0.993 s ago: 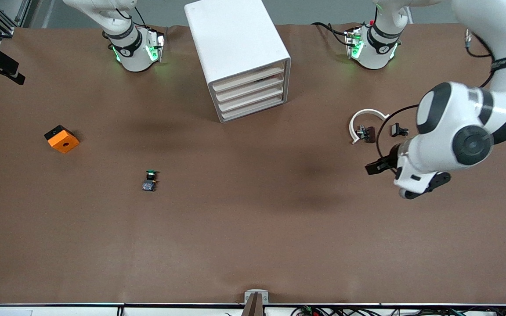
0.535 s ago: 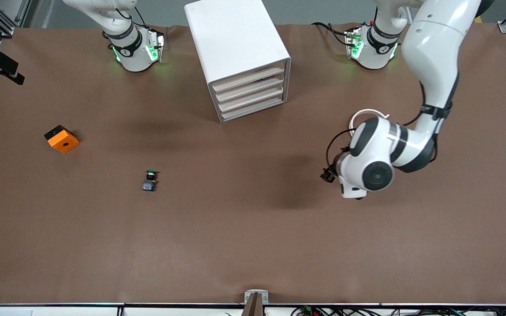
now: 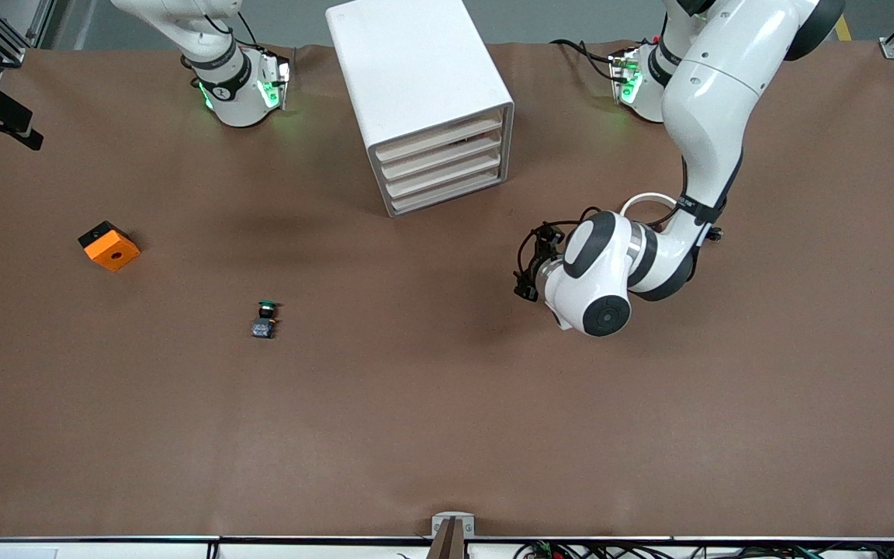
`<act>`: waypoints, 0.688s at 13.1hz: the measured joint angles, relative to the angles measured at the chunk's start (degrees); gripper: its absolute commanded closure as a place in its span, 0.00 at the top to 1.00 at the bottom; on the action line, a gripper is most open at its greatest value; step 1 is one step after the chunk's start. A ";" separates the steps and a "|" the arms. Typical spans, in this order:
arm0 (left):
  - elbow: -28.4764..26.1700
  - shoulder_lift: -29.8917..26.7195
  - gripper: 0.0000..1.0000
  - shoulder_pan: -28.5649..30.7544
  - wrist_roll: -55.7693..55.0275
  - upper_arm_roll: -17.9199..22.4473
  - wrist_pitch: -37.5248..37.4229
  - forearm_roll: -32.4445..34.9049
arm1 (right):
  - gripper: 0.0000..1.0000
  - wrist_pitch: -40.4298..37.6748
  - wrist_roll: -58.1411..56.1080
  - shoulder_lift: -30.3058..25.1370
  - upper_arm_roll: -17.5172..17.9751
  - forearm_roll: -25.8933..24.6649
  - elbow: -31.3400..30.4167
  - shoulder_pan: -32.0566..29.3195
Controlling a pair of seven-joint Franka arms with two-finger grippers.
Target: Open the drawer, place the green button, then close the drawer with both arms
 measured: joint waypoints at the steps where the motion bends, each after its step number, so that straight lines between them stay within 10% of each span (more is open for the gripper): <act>1: -0.16 0.27 1.00 -0.26 -2.70 0.00 -0.69 -0.37 | 1.00 0.00 0.00 0.00 0.01 -0.05 0.00 0.00; 9: -0.78 7.32 1.00 -3.98 -17.17 -0.01 -1.07 -15.05 | 1.00 -0.04 -0.03 0.00 0.02 -0.34 0.00 0.00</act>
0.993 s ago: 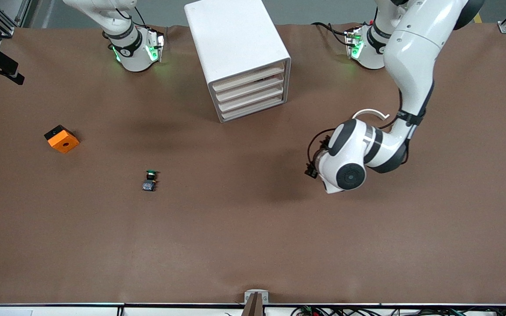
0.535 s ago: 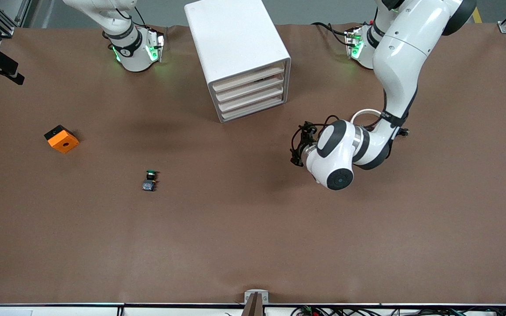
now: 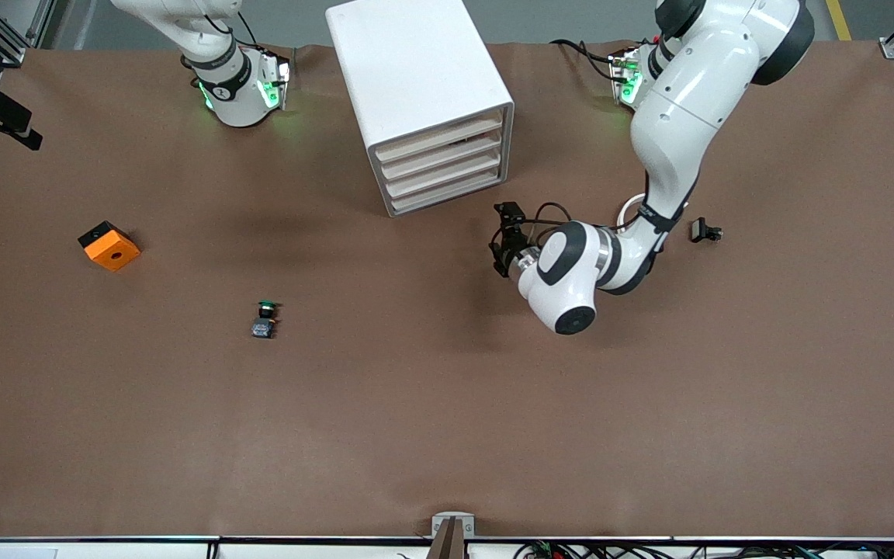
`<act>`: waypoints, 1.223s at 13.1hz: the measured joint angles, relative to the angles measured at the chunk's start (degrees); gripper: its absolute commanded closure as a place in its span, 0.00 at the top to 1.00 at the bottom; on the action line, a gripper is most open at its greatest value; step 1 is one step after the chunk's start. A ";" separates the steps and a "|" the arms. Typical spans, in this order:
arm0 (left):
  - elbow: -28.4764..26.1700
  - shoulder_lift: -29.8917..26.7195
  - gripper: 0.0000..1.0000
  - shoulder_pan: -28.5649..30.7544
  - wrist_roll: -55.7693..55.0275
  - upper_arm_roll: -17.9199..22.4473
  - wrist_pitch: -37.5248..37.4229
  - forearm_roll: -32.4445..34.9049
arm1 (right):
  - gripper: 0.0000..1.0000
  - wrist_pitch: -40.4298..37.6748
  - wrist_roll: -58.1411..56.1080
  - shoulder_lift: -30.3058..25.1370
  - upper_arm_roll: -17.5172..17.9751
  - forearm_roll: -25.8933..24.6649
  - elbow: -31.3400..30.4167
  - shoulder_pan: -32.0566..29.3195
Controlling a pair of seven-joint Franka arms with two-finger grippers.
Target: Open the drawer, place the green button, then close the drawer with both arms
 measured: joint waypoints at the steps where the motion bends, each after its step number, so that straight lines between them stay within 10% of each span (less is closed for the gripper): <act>1: 0.00 0.45 1.00 -0.37 -1.39 0.00 0.00 -2.03 | 1.00 -0.02 0.00 0.00 0.00 -0.02 0.00 0.00; 16: -0.01 2.94 0.87 -6.55 -15.88 -0.03 -2.99 -10.87 | 1.00 -0.14 -0.02 0.01 0.00 -0.04 0.00 0.00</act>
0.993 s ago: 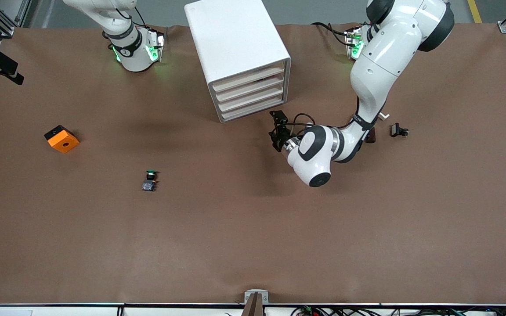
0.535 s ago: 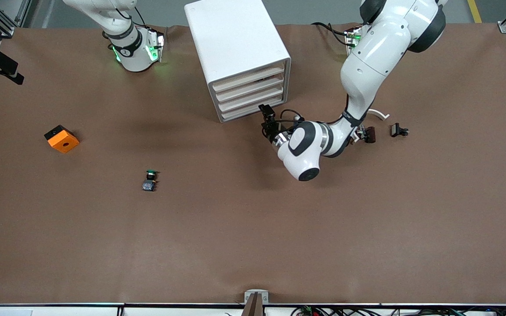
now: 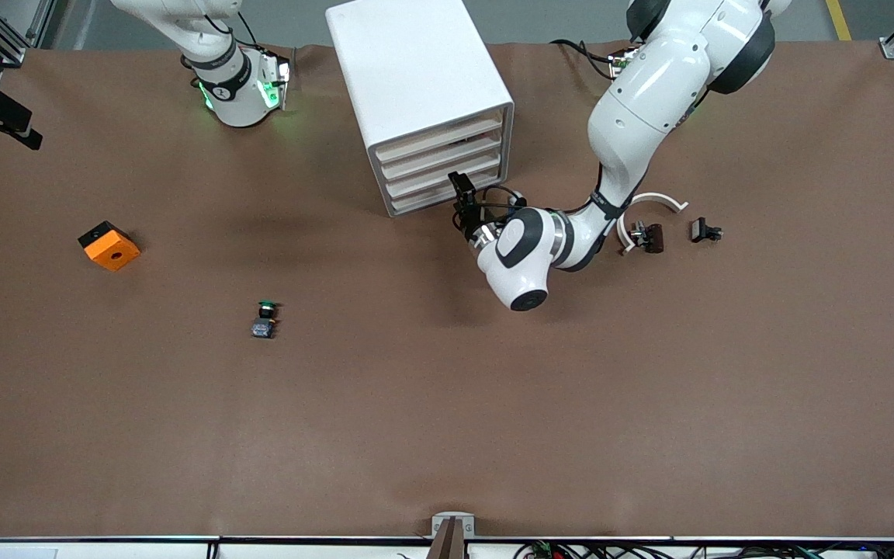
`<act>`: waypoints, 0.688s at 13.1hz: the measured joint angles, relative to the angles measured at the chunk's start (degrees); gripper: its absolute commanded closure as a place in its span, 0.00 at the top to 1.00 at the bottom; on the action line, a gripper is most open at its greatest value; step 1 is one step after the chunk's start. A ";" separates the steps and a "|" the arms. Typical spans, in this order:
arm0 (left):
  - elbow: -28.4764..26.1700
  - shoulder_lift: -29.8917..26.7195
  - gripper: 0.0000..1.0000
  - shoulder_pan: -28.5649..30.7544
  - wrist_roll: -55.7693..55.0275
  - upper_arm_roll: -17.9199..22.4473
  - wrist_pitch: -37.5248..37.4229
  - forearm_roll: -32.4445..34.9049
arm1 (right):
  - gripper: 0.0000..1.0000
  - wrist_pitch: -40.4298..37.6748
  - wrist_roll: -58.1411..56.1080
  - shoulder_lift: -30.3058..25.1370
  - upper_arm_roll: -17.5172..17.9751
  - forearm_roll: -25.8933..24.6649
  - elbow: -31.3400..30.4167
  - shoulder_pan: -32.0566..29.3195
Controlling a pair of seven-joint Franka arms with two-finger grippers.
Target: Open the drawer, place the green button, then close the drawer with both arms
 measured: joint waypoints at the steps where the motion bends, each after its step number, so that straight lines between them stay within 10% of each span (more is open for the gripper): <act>1: 0.00 0.37 0.76 -0.31 0.00 0.00 -1.09 -0.61 | 1.00 0.00 0.00 0.00 0.00 0.00 0.00 0.00; 7: 0.09 1.40 0.47 -2.44 0.00 0.01 -3.90 -1.73 | 1.00 -0.01 0.00 0.02 -0.03 -0.04 0.00 0.00; 9: 0.04 1.94 0.23 -2.68 0.00 0.00 -3.95 -2.19 | 1.00 -0.01 0.00 0.03 -0.06 -0.05 0.00 0.00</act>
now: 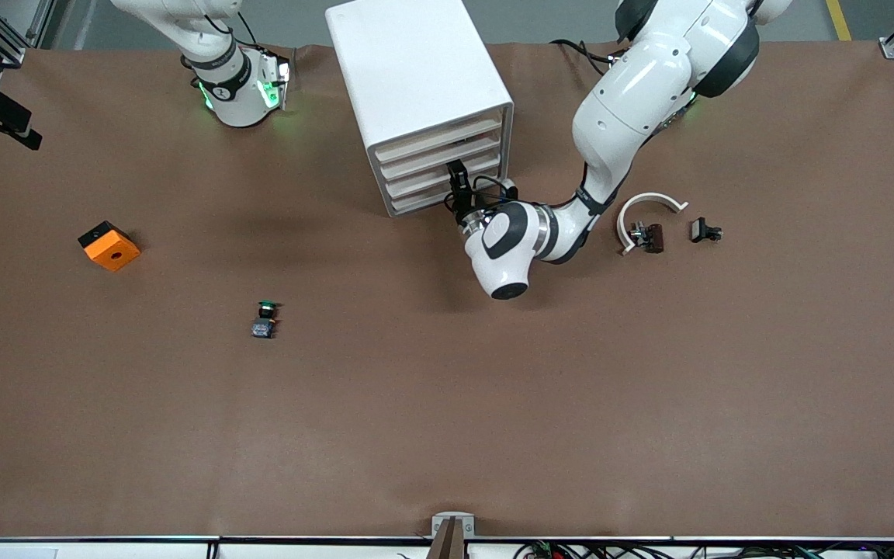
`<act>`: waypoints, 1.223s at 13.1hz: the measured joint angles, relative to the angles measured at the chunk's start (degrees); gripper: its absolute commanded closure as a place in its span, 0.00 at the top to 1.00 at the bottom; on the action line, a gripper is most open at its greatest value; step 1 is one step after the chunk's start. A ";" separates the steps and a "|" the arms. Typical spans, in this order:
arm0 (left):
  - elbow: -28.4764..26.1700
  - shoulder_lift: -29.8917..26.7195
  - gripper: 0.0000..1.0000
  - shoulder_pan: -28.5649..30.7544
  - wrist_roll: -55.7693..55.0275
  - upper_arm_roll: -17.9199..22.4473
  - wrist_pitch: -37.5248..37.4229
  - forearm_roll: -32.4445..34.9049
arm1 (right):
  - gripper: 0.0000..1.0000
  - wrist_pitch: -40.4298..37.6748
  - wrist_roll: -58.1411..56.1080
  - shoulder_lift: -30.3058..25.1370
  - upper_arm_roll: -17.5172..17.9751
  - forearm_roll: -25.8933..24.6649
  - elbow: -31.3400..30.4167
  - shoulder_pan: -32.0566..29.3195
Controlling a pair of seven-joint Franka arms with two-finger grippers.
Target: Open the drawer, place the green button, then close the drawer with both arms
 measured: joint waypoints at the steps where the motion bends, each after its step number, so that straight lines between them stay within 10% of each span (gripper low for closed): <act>1: 0.00 0.29 0.15 0.04 0.00 0.00 -0.09 -0.23 | 1.00 0.00 0.00 0.00 0.00 0.00 0.00 0.00; 16: 5.05 0.52 0.02 2.62 -0.01 6.84 -4.08 -0.95 | 1.00 1.92 0.04 7.66 -0.64 -0.17 0.18 -0.32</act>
